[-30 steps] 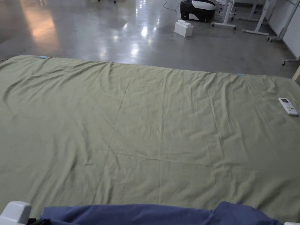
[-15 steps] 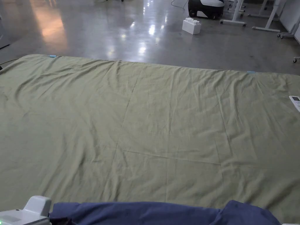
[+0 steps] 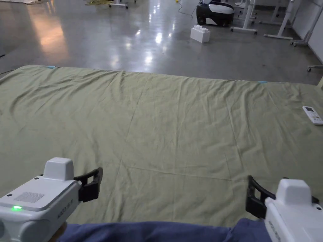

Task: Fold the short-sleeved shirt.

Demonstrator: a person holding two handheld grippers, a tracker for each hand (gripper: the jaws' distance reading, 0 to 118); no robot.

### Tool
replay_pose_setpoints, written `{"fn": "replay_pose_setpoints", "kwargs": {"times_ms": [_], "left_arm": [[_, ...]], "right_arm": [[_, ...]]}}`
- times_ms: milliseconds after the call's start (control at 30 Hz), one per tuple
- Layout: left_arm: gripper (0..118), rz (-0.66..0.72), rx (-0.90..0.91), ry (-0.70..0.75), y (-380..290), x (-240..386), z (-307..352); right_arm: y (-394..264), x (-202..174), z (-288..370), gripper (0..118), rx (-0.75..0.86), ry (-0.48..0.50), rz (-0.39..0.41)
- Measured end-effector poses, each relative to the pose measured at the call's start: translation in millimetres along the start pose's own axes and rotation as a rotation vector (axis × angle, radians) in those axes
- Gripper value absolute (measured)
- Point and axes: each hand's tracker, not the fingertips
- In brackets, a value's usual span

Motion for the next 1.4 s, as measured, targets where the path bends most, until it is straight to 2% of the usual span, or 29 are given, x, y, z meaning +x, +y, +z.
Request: {"fn": "replay_pose_setpoints", "kwargs": {"times_ms": [100, 133, 200, 233, 267, 300, 400, 467, 600, 733, 900, 1067, 1100, 1167, 1200, 1267, 1300, 1333, 1400], "left_arm": [[60, -0.017, 0.096, 0.013, 12.2, 20.4, 2.1], [51, -0.024, 0.128, 0.022, 15.4, 27.0, 3.8], [20, -0.04, 0.174, 0.039, 20.4, 36.3, 6.5], [14, -0.041, 0.184, 0.049, 22.2, 39.4, 7.5], [11, -0.033, 0.195, 0.057, 24.0, 42.0, 9.0], [5, -0.02, 0.203, 0.061, 26.2, 43.3, 10.3], [4, -0.012, 0.241, 0.095, 28.9, 45.8, 13.7], [2, -0.011, 0.256, 0.13, 29.7, 43.5, 14.0], [1, 0.025, 0.224, 0.136, 31.8, 29.9, 13.3], [1, 0.013, 0.056, 0.087, 26.1, 4.6, 8.9], [1, 0.124, -0.18, 0.038, -2.1, -44.8, 3.2], [2, 0.16, -0.409, -0.029, -40.7, -80.4, -3.7], [2, 0.197, -0.443, -0.053, -47.6, -88.0, -5.3], [16, 0.278, -0.507, -0.083, -59.5, -101.5, -7.7], [28, 0.315, -0.52, -0.094, -65.6, -109.7, -9.8], [63, 0.341, -0.555, -0.107, -75.6, -122.2, -14.4], [74, 0.347, -0.56, -0.105, -80.0, -128.6, -16.9], [81, 0.361, -0.568, -0.114, -83.2, -133.5, -18.9], [83, 0.427, -0.613, -0.169, -89.5, -139.2, -19.9]], "right_arm": [[13.9, -17.1, -1.7, 58, 0.094, 0.013, -0.029], [17.4, -21.7, -1.1, 48, 0.126, 0.007, -0.037], [24.3, -29.3, -1.1, 34, 0.176, -0.01, -0.03], [27.5, -31.2, -0.8, 23, 0.202, -0.018, -0.019], [30.4, -32.6, -1.2, 18, 0.226, -0.007, -0.021], [31.3, -33.6, -3.0, 12, 0.209, 0.01, -0.054], [37.8, -37.8, -4.7, 3, 0.236, -0.006, -0.041], [39.7, -38.9, -7.4, 2, 0.227, 0.003, -0.061], [39.9, -42.1, -8.6, 0, 0.238, -0.009, -0.034], [34.9, -41.1, -13.4, 0, 0.206, 0.009, -0.035], [25.1, -43.4, -18.8, 0, 0.171, 0.023, -0.022], [16.0, -47.3, -24.7, 0, 0.126, 0.033, -0.003], [14.7, -48.0, -25.3, 0, 0.118, 0.038, -0.002], [12.3, -49.4, -27.8, 0, 0.102, 0.039, 0.002], [10.6, -49.4, -28.9, 0, 0.096, 0.042, 0.002], [8.1, -49.8, -30.4, 0, 0.08, 0.046, 0.006], [6.9, -50.1, -31.3, 0, 0.074, 0.049, 0.007], [5.8, -50.4, -32.0, 0, 0.069, 0.051, 0.009], [2.7, -50.7, -32.8, 0, 0.054, 0.053, 0.015]]}}
